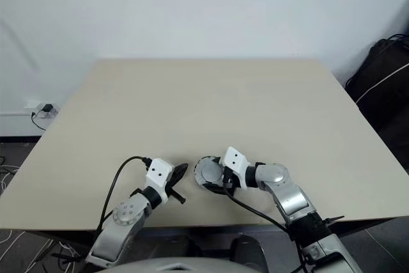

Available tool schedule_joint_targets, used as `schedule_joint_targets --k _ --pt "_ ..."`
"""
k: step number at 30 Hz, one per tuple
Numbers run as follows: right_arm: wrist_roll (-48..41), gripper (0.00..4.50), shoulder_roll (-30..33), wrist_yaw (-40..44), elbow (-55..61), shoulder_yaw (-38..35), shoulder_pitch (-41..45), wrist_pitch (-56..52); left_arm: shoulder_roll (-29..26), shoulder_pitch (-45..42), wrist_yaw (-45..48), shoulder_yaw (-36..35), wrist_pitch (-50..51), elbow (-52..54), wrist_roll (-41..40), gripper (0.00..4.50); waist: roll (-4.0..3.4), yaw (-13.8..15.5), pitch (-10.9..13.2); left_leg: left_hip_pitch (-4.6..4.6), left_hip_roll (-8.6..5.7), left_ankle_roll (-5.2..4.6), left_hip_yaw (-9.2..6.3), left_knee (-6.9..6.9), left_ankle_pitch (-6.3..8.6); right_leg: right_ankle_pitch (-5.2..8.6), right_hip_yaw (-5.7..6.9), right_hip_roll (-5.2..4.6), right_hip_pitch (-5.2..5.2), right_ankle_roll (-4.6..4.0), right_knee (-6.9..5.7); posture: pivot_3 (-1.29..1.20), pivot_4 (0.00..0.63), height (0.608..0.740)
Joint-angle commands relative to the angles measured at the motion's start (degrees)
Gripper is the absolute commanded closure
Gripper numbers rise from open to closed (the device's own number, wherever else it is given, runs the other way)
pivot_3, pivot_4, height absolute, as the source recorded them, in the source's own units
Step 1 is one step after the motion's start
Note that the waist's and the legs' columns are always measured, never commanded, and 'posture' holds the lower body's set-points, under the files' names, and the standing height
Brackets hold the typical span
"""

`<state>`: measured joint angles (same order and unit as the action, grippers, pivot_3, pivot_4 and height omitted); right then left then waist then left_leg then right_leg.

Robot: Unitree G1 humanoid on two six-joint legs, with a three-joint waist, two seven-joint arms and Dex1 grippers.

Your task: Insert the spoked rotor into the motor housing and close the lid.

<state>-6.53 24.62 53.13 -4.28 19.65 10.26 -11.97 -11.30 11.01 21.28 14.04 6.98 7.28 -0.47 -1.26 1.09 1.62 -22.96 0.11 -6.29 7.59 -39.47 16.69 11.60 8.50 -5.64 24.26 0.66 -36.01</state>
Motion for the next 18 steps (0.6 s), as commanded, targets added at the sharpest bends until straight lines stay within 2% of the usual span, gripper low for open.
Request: schedule_joint_targets --k 1,3,5,14,18 --pt "0.6 0.21 -1.2 -2.1 -0.5 -1.2 1.5 1.1 0.3 -0.3 -0.3 -0.1 -0.2 3.4 -0.4 4.50 0.00 0.0 0.0 0.00 0.00 0.00 0.00 0.00 0.00 0.00 0.00 0.00 0.00 0.00 0.00 0.00 0.000 0.740" --pt "0.6 0.62 -1.7 -2.5 -1.3 -1.4 1.9 0.9 0.3 -0.3 -0.3 -0.2 -0.2 3.4 -0.4 4.50 0.00 0.0 0.0 0.00 0.00 0.01 0.00 0.00 -0.01 0.00 0.00 0.00 0.00 0.00 0.00 0.00 0.000 0.740" --pt "0.8 1.27 -2.0 -3.0 -1.7 -1.5 2.1 1.1 0.2 -0.2 -0.3 -0.4 -0.3 3.4 -0.4 4.50 0.00 0.0 0.0 0.00 0.00 0.01 0.00 0.00 -0.01 0.00 0.00 0.00 0.00 -0.01 0.00 0.00 0.000 0.740" --pt "-1.6 1.29 -4.6 -6.4 -0.5 -5.0 1.6 0.1 0.3 0.4 -0.8 -0.4 -0.3 3.7 -0.3 4.50 -0.01 0.0 0.0 0.00 0.01 0.09 0.00 0.00 -0.05 0.00 0.00 0.01 0.01 0.02 -0.02 0.00 0.000 0.740" --pt "-0.3 1.29 -4.8 -8.0 0.0 -4.2 1.6 -1.5 0.4 0.5 -0.8 -0.3 -0.2 3.7 -0.3 4.50 0.00 0.1 0.0 0.00 0.00 0.08 0.00 0.00 -0.05 0.00 0.00 0.00 0.01 0.01 -0.02 0.00 0.000 0.740"
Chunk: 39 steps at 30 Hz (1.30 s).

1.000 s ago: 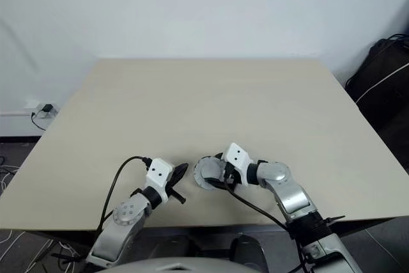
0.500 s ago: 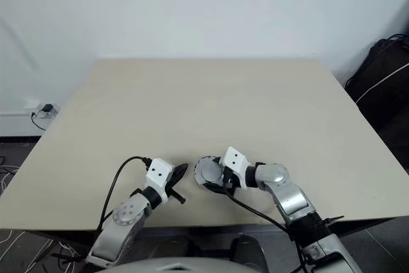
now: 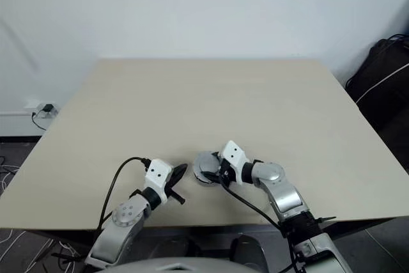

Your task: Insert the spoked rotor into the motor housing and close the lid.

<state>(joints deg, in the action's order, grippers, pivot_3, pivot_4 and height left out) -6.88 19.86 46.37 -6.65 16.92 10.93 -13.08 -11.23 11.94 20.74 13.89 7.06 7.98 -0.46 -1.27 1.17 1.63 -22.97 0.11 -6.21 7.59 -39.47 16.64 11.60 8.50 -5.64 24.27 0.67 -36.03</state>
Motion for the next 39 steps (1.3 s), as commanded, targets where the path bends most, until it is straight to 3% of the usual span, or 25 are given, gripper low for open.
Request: schedule_joint_targets --k 1,23,32,39 --pt "0.1 1.29 -0.1 -1.4 2.6 -1.3 0.9 -1.1 0.4 -0.5 -0.3 -0.1 -0.4 2.9 -0.3 4.50 0.00 0.0 0.0 0.00 0.00 -0.01 0.00 0.00 0.00 0.00 0.00 0.00 0.00 0.00 0.00 0.00 0.000 0.740" --pt "4.5 1.29 2.8 0.2 4.3 3.3 2.7 -7.9 0.6 -0.8 0.2 -0.3 -2.8 -0.4 -0.4 4.50 -0.01 0.0 0.0 0.00 0.00 0.00 0.00 0.00 0.00 0.00 0.00 -0.01 -0.01 0.00 0.01 0.00 0.000 0.740" --pt "6.5 1.29 2.9 -2.7 5.1 4.5 2.8 -14.0 0.8 -1.6 0.5 -0.2 -2.9 -0.9 -0.3 4.50 -0.01 0.1 -0.1 0.01 0.00 0.01 0.00 0.00 0.00 -0.01 0.00 -0.01 -0.02 0.01 0.01 0.00 0.000 0.740" --pt "6.7 1.29 3.2 -3.3 5.4 5.2 2.8 -14.8 1.9 -6.5 0.2 -0.9 -0.3 -1.6 -0.7 4.50 -0.01 0.1 -0.1 0.05 0.01 0.04 0.00 -0.01 -0.02 -0.02 0.01 -0.01 -0.06 0.02 0.00 0.00 0.000 0.740"
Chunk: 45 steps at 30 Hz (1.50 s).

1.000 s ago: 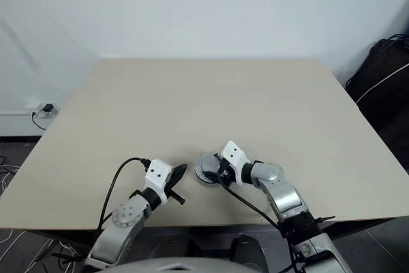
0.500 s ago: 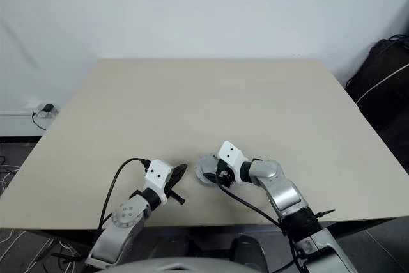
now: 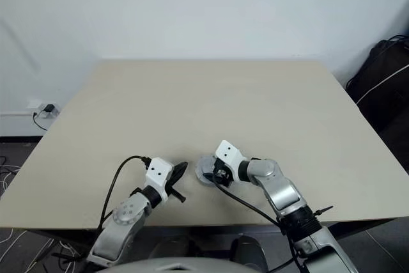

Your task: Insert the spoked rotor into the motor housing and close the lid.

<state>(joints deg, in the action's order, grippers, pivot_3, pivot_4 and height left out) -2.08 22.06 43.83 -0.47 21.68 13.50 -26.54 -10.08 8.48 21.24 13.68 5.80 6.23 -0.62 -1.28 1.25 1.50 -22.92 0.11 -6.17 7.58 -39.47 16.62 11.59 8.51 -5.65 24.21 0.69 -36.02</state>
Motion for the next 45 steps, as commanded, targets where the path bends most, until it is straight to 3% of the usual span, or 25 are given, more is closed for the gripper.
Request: schedule_joint_targets --k 1,17,45 --pt "1.9 1.29 1.0 -0.8 -0.9 0.5 0.3 -1.4 1.1 -4.5 -0.3 -0.9 2.1 -0.2 -1.0 4.50 0.01 0.0 0.0 0.00 0.00 0.01 0.00 -0.01 -0.01 -0.01 0.00 0.00 0.00 0.01 0.00 0.00 0.000 0.740" --pt "1.6 1.29 0.7 -1.4 -0.4 0.5 -0.1 -2.0 3.1 -21.5 11.0 -7.1 26.3 -12.7 -17.2 4.50 0.13 -0.3 -0.1 0.05 0.00 0.05 -0.02 -0.12 -0.04 -0.03 0.04 0.06 -0.13 0.04 -0.02 0.00 0.000 0.740" --pt "1.3 1.29 1.8 -1.6 1.1 0.4 -1.2 -2.7 2.0 -19.7 9.8 -2.2 37.7 -10.6 -17.4 4.50 0.13 -0.1 -0.2 0.26 -0.03 0.05 -0.14 -0.10 -0.02 -0.02 0.04 -0.02 -0.39 0.03 0.04 0.00 0.000 0.740"
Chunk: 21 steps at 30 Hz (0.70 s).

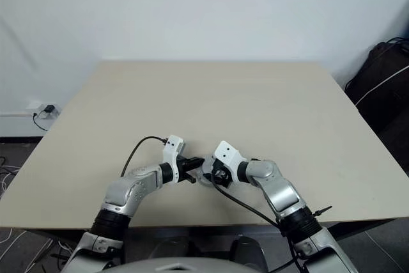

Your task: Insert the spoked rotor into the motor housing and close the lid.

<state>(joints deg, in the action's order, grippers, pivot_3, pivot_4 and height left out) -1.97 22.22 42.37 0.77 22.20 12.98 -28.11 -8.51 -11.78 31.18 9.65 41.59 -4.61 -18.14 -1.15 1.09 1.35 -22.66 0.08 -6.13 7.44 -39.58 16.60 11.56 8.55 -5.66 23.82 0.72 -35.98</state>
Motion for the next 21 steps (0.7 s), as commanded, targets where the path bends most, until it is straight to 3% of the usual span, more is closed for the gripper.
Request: schedule_joint_targets --k 1,5,6,8,17,21 --pt "1.1 1.29 2.0 -0.1 0.0 -0.3 -1.0 -1.4 0.6 0.6 0.0 2.0 1.9 0.3 0.2 4.50 -0.02 0.1 0.0 0.00 -0.01 0.00 0.00 0.00 0.00 0.00 0.00 -0.01 -0.01 0.00 0.01 0.00 0.000 0.740" --pt "0.9 1.29 3.6 -0.1 0.7 -1.3 -2.0 -1.7 1.2 0.3 -0.2 2.4 1.6 -0.3 0.6 4.50 -0.04 0.7 0.0 -0.01 -0.09 -0.04 -0.02 0.02 0.03 0.00 0.01 -0.09 -0.01 0.01 0.04 0.00 0.000 0.740" --pt "0.7 0.57 4.0 0.0 0.9 -1.6 -2.3 -1.6 1.3 0.2 -0.2 2.4 1.5 -0.5 0.7 4.50 -0.04 0.8 0.0 -0.02 -0.15 -0.06 -0.04 0.03 0.04 0.00 0.01 -0.14 -0.02 0.01 0.04 0.00 0.000 0.740" --pt "-0.8 0.04 5.2 0.7 2.7 -2.9 -3.6 -2.2 1.4 0.1 -0.3 2.6 1.4 -0.8 0.8 4.50 0.02 1.0 -0.1 -0.02 -0.26 -0.09 -0.04 0.06 0.06 -0.02 0.01 -0.26 -0.02 0.04 0.06 0.00 0.000 0.740" --pt "-11.3 0.04 8.4 1.5 14.3 -15.8 -12.6 -4.6 0.8 0.3 -0.4 2.7 0.7 -1.5 1.4 4.50 0.12 1.1 0.0 -0.02 -0.49 -0.25 -0.07 0.10 0.15 -0.02 0.01 -0.51 -0.06 0.41 0.12 0.00 0.000 0.740" --pt "-23.0 0.04 -0.3 -4.9 17.1 -26.0 -13.0 -12.7 0.6 0.2 -0.3 2.9 0.4 -1.7 1.5 4.50 0.11 1.0 0.0 -0.02 -0.47 -0.45 -0.10 0.13 0.27 -0.02 0.02 -0.51 -0.06 0.42 0.11 0.00 0.000 0.740"
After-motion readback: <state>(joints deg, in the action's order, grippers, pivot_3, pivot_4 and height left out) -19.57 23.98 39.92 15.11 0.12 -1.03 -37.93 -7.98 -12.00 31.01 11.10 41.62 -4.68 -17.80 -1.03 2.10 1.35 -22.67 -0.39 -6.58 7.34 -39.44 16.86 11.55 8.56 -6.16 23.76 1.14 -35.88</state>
